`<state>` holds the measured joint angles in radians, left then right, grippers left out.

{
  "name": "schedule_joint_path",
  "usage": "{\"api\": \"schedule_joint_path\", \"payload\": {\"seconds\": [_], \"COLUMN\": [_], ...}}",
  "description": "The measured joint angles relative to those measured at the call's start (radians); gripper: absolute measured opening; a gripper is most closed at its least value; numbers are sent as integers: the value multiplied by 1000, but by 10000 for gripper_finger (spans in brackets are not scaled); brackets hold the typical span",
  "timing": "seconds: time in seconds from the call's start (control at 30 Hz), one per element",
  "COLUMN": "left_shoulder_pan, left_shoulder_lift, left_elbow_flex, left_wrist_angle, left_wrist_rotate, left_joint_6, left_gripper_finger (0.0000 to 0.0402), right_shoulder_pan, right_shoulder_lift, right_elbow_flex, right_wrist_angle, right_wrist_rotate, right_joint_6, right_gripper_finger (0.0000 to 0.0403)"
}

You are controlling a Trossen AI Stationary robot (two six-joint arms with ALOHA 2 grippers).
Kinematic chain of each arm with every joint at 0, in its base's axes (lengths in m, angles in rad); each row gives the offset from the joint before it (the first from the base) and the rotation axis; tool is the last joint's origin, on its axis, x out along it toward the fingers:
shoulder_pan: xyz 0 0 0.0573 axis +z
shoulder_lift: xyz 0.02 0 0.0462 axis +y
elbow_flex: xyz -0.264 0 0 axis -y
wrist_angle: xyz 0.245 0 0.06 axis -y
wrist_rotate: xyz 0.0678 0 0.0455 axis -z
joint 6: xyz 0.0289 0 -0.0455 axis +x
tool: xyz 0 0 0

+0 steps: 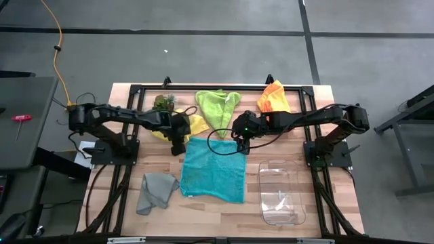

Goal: Fold microfiber towels
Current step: Fold the blue microfiber cloth

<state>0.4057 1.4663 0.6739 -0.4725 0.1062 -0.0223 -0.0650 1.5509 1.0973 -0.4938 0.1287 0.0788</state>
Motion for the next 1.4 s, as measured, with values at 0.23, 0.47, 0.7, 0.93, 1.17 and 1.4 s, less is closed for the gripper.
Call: {"api": "schedule_joint_path", "payload": {"seconds": [0.23, 0.47, 0.7, 0.93, 1.17, 1.4], "left_shoulder_pan": [0, 68, 153, 167, 153, 119], "left_shoulder_lift": [80, 85, 86, 43, -53, -31], "left_elbow_flex": [5, 3, 47, 118, 135, 135], "left_wrist_angle": [61, 137, 121, 88, 41, 11], "left_wrist_rotate": [42, -174, -302, -181, -77, 82], "left_joint_6": [53, 40, 66, 107, 159, 270], "left_gripper_finger": [0, 0, 0, 1, 11, 99], "right_shoulder_pan": [0, 0, 0, 0, 0, -1], "right_shoulder_lift": [0, 0, 0, 0, 0, 0], "right_elbow_flex": [0, 0, 0, 0, 0, 0], "right_wrist_angle": [1, 3, 7, 10, 11, 14], "right_wrist_rotate": [0, 0, 0, 0, 1, 1], "right_joint_6": [0, 28, 37, 37, 33, 26], "right_gripper_finger": [234, 234, 234, 234, 234, 234]}}
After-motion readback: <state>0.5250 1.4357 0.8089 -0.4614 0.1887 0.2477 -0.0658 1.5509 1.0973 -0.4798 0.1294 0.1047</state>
